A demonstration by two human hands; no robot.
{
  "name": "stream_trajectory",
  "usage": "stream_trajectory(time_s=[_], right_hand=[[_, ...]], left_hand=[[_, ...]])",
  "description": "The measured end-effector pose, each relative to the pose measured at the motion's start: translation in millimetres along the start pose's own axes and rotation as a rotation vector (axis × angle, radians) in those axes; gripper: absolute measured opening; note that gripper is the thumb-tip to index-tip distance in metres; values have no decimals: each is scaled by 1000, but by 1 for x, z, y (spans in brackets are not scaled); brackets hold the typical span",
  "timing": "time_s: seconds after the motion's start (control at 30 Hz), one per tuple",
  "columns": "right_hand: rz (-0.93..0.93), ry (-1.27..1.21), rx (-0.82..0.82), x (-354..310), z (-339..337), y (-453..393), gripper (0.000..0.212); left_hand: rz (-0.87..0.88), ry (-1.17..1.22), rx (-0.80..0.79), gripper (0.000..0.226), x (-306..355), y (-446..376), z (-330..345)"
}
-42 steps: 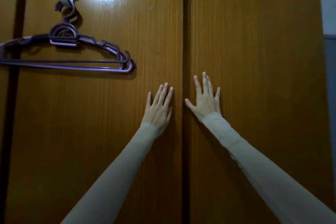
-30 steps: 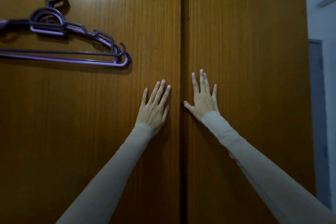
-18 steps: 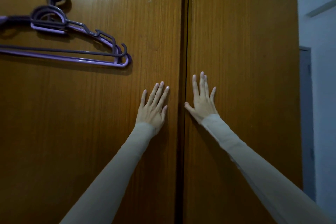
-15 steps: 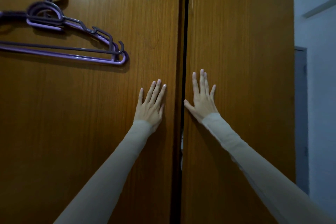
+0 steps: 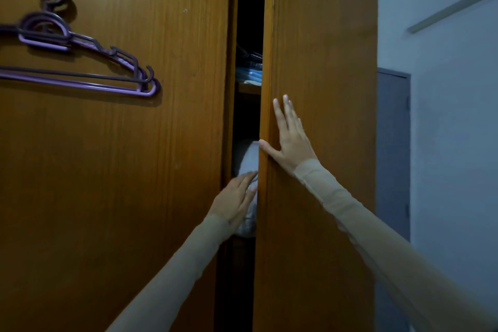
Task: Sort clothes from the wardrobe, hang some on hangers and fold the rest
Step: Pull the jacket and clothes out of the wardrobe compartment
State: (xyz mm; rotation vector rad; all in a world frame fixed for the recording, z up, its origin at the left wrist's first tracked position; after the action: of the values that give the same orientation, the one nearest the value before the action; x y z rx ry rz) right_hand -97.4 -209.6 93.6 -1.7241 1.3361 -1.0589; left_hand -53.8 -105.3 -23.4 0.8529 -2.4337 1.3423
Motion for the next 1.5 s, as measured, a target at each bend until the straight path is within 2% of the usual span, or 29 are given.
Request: stream_trajectory(time_s=[0.1,0.37,0.47,0.9,1.1,1.33,1.5], right_hand=[[-1,-17,8,9,-29,16,90],[26,-35,33,44,-112,63,81],[41,-8,33,62,-141,81,79],[221,83,-16,148,-229,147,67],[370,189,-12,186,-257,171,58],[339,425,131,205,-283,187,53],[251,479,95,197,-274,183,56]], left_hand=[[36,97,-45,46,37,18,18],[93,93,-107,48,114,41,62],[132,122,-138,59,140,44,82],[257,371,-229,62,257,48,163],[286,390,-320,55,282,42,201],[318,281,-389,53,288,40,227],[297,220,-387,56,275,34,226]])
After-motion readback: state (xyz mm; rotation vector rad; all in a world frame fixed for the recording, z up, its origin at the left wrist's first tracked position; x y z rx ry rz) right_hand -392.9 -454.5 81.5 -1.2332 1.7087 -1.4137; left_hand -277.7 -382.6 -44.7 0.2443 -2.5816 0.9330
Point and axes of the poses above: each hand's wrist, its own y-axis away from the middle knuckle, its own z-axis out of the palm, x = y × z, the point moved 8 cm from there along -y, towards the middle knuckle, and after that the axes turned 14 degrees about y, right-handed, at the moved point
